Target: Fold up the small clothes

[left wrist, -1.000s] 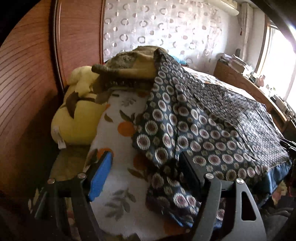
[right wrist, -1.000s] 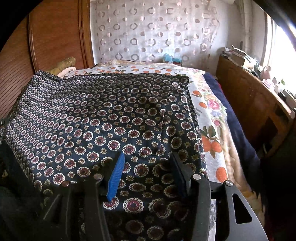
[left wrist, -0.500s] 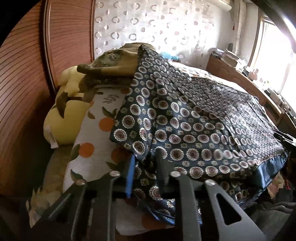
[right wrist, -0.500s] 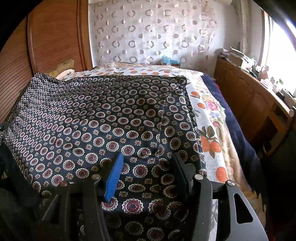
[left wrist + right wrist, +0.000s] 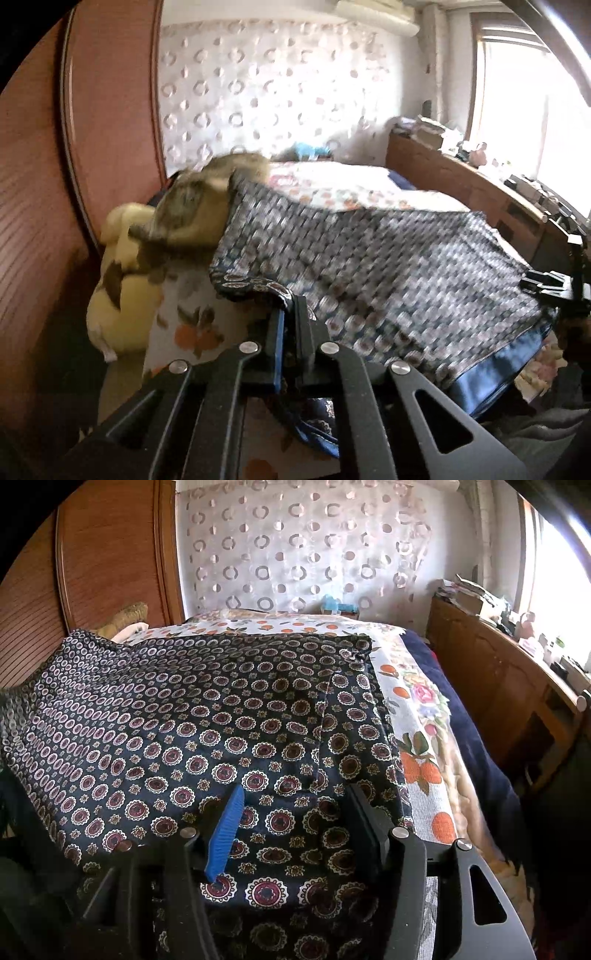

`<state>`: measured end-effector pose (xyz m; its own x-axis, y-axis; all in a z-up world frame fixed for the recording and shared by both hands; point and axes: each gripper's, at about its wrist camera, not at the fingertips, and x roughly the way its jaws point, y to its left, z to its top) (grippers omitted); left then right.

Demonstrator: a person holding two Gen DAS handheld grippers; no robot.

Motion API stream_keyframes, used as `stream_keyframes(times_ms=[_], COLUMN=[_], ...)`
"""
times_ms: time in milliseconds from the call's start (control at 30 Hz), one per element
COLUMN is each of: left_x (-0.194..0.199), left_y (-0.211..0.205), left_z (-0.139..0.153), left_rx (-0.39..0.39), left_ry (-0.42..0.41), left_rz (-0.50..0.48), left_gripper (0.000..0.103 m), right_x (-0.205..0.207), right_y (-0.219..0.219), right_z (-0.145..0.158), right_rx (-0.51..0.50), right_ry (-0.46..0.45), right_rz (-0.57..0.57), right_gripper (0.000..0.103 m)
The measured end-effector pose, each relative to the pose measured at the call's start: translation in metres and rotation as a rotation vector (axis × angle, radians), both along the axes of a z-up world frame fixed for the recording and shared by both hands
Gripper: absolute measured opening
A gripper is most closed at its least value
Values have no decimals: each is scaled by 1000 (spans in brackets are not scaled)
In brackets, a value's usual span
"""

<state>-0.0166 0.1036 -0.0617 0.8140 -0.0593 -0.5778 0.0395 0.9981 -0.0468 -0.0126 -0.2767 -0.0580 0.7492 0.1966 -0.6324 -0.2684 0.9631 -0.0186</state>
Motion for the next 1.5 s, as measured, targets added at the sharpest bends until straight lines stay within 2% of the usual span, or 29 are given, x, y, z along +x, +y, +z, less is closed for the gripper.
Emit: stream_keyframes(times_ms=[467, 567, 667, 900, 1033, 1133, 1167, 1200, 1333, 1400, 1500], left_x=[18, 26, 36, 68, 76, 77, 74, 72, 65, 62, 59], left_y=[-57, -78, -100, -175, -205, -213, -213, -213, -211, -202, -186], left_z=[65, 79, 91, 95, 83, 73, 71, 70, 67, 65, 60], left_rx=[-7, -4, -11, -20, 12, 37, 32, 30, 36, 26, 22], left_ry=[-182, -214, -239, -217, -174, -147, -143, -143, -139, -135, -128], left_rz=[-182, -236, -295, -469, -499, -522, -529, -531, -520, -503, -465], left_gripper=[4, 4, 4, 4, 4, 23, 37, 46, 60, 75, 79], right_x=[4, 5, -1, -16, -24, -23, -22, -21, -19, -18, -12], right_y=[1, -4, -11, -31, -32, -28, -27, -24, -11, -1, 13], right_z=[1, 6, 19, 46, 45, 41, 39, 38, 39, 41, 41], right_rx=[-1, 66, 87, 105, 116, 114, 113, 111, 113, 113, 105], right_ry=[13, 41, 12, -57, -62, -53, -51, -49, -46, -44, -40], right_rz=[0, 16, -13, -44, -47, -38, -33, -28, 2, 22, 53], right_gripper=[60, 60, 60, 60, 60, 60, 60, 60, 60, 60, 60])
